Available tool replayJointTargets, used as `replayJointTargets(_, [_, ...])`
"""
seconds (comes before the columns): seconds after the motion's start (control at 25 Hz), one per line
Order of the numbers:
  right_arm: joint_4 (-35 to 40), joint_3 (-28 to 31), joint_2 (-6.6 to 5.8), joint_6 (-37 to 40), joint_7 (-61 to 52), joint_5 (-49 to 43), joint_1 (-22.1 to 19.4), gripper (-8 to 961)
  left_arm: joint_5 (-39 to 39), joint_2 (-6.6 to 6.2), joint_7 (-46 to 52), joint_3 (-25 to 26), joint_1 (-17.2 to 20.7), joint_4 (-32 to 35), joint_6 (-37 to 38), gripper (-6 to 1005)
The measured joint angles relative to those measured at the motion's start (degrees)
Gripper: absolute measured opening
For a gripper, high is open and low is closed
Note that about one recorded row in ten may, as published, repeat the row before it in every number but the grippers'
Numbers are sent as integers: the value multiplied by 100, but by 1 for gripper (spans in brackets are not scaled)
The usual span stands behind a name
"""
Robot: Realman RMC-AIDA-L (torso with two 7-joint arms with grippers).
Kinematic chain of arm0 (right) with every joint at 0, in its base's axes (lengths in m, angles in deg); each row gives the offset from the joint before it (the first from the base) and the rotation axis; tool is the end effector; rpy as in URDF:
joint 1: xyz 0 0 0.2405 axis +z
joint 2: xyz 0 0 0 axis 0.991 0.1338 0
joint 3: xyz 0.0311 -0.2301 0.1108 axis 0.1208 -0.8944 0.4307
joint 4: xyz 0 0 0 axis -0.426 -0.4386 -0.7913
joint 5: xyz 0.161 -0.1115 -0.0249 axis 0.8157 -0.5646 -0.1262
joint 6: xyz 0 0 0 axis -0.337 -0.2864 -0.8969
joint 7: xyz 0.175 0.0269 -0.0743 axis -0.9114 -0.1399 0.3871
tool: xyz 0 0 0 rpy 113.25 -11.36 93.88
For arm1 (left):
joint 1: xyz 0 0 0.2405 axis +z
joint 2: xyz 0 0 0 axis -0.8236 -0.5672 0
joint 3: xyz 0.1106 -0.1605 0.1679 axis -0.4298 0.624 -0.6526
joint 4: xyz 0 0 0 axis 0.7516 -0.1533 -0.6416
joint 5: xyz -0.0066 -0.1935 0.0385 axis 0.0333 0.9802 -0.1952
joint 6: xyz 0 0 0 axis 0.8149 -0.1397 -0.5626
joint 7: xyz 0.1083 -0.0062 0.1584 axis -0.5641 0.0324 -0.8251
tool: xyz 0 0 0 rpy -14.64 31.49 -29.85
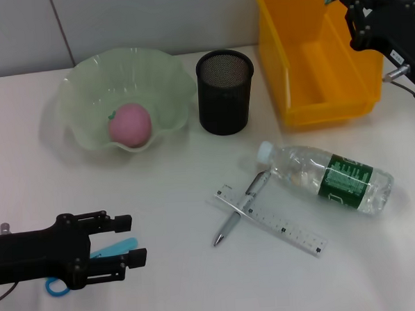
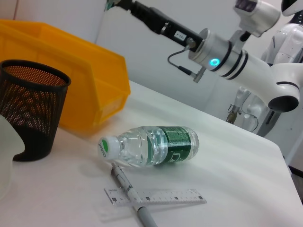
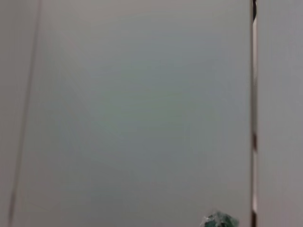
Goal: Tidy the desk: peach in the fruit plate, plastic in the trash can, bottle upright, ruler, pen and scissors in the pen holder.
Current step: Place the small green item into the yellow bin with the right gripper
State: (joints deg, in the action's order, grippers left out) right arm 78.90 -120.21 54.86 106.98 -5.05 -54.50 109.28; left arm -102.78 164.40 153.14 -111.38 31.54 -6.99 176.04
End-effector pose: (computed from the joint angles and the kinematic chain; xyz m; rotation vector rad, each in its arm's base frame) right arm 0.2621 0.4156 0.0222 -1.7977 0.3635 0.8130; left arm -0.2552 0.2806 -0.0459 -2.9274 -0.6928 -0.6789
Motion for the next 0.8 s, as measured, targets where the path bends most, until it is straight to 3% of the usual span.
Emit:
replayJointTargets(0.44, [-184,-62,-4,-1071,-14,-18,372,87,1,0,-58,-9,0,-9,0,719])
replayJointTargets(0.8, [-245,-67,-8,-1109,-33,-25,418,183,1,0,-61,-4,0,-9,20,721])
